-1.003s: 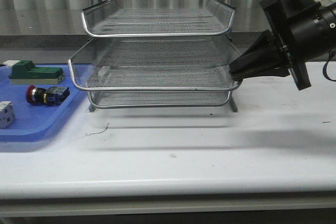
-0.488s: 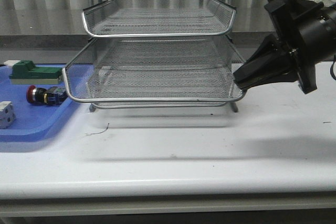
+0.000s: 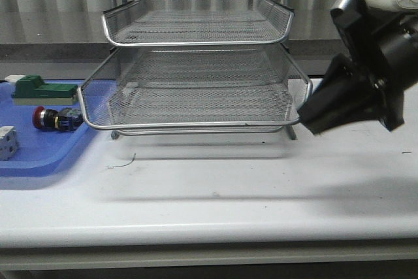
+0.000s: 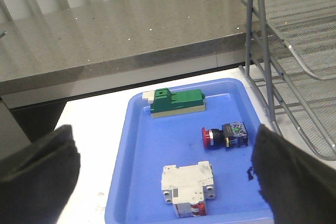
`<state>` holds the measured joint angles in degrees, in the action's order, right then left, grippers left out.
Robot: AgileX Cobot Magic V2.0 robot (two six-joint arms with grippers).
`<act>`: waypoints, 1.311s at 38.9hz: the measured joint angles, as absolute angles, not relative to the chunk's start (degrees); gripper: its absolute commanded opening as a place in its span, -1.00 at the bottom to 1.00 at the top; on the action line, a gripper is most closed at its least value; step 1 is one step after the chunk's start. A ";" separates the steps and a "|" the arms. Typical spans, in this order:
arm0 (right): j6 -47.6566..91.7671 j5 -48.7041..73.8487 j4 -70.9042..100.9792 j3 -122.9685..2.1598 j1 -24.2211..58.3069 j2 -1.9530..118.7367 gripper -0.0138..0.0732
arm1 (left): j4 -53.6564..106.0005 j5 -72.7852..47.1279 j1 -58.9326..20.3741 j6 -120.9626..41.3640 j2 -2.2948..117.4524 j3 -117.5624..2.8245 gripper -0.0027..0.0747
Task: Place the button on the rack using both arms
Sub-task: 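Pull the middle wire tray outward with the right gripper, then withdraw the right gripper away from the pulled-out tray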
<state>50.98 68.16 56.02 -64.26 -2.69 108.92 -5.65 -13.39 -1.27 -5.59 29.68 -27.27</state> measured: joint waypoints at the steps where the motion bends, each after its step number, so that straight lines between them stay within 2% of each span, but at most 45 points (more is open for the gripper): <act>1: 50.98 68.05 54.83 -64.14 -2.69 109.03 0.34 | -5.65 -13.39 -1.27 -5.59 29.68 -27.27 0.70; 4: 50.85 67.79 53.15 -64.38 -2.69 109.12 0.44 | -5.65 -13.39 -1.27 -5.59 29.68 -27.27 0.70; 11: 48.49 67.69 52.65 -66.89 -2.81 106.11 0.44 | -5.65 -13.39 -1.27 -5.59 29.68 -27.27 0.70; 15: 43.14 67.69 51.20 -69.07 -2.81 102.43 0.40 | -5.65 -13.39 -1.27 -5.59 29.68 -27.27 0.70; 19: 37.02 68.03 47.69 -72.28 -2.81 99.01 0.28 | -5.65 -13.39 -1.27 -5.59 29.68 -27.27 0.70; 24: 28.85 68.74 41.68 -76.78 -2.81 95.08 -0.02 | -5.65 -13.39 -1.27 -5.59 29.68 -27.27 0.70; 32: 22.19 69.81 33.66 -81.88 -2.71 90.12 -0.82 | -5.65 -13.51 -1.27 -5.59 29.68 -27.27 0.70; 33: 21.89 69.81 33.12 -82.18 -2.61 89.64 -0.86 | -5.65 -13.51 -1.27 -5.59 29.68 -27.27 0.70; 35: 21.53 69.94 31.83 -82.29 -2.34 88.35 -0.80 | -5.65 -13.51 -1.27 -5.59 29.68 -27.27 0.70; 41: 18.75 70.24 25.32 -82.42 0.92 84.76 -0.82 | -5.65 -13.51 -1.27 -5.59 29.68 -27.27 0.70; 51: 5.94 64.07 5.65 -79.24 13.10 76.05 -0.82 | -5.65 -13.51 -1.27 -5.59 29.68 -27.27 0.70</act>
<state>5.94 64.07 5.65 -79.24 13.10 76.05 -5.65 -13.51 -1.27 -5.59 29.68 -27.27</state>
